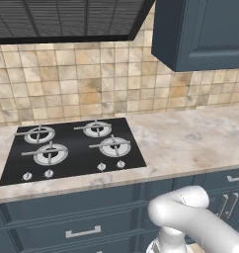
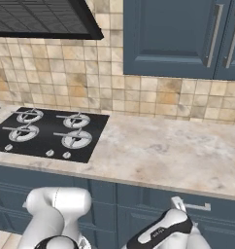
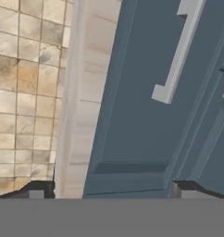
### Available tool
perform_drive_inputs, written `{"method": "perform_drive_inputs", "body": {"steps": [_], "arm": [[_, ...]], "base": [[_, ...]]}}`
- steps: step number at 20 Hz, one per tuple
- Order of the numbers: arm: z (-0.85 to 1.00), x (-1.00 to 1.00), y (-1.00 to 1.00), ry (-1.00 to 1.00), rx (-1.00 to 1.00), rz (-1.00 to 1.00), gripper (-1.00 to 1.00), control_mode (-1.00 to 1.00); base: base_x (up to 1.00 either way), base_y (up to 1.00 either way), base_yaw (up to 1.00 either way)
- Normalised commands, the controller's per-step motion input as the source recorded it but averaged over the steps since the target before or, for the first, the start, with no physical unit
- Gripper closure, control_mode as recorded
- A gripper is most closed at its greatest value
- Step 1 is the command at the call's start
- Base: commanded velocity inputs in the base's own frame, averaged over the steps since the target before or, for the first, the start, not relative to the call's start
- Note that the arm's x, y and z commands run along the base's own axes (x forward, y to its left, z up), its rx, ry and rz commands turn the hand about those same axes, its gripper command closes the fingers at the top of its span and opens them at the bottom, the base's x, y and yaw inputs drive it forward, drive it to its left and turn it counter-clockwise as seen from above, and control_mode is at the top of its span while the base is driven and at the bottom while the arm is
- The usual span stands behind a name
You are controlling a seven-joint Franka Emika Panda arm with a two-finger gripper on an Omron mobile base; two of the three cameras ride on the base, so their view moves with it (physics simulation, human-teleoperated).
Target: Take the tongs from the drawer on the right and place them on the dining counter next to the tray containing the kebab skewer.
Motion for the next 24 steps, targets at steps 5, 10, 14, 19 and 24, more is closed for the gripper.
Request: {"method": "perform_drive_inputs", "body": {"steps": [5, 10, 14, 19, 24], "arm": [[-0.23, 0.04, -0.13, -0.09, 0.05, 0.0, -1.0, -1.0], [-0.19, 0.1, -0.13, -0.04, 0.03, 0.0, -1.0, -1.0], [-0.1, 0.13, -0.16, 0.0, 0.03, 0.0, -1.0, -1.0], [-0.13, 0.15, -0.2, -0.01, 0.05, -0.01, -1.0, -1.0], [-0.16, 0.2, -0.16, -0.04, 0.06, -0.03, -1.0, -1.0]], "base": [[0.0, 0.0, 0.0], [0.0, 0.0, 0.0], [0.0, 0.0, 0.0], [0.0, 0.0, 0.0], [0.0, 0.0, 0.0]]}}
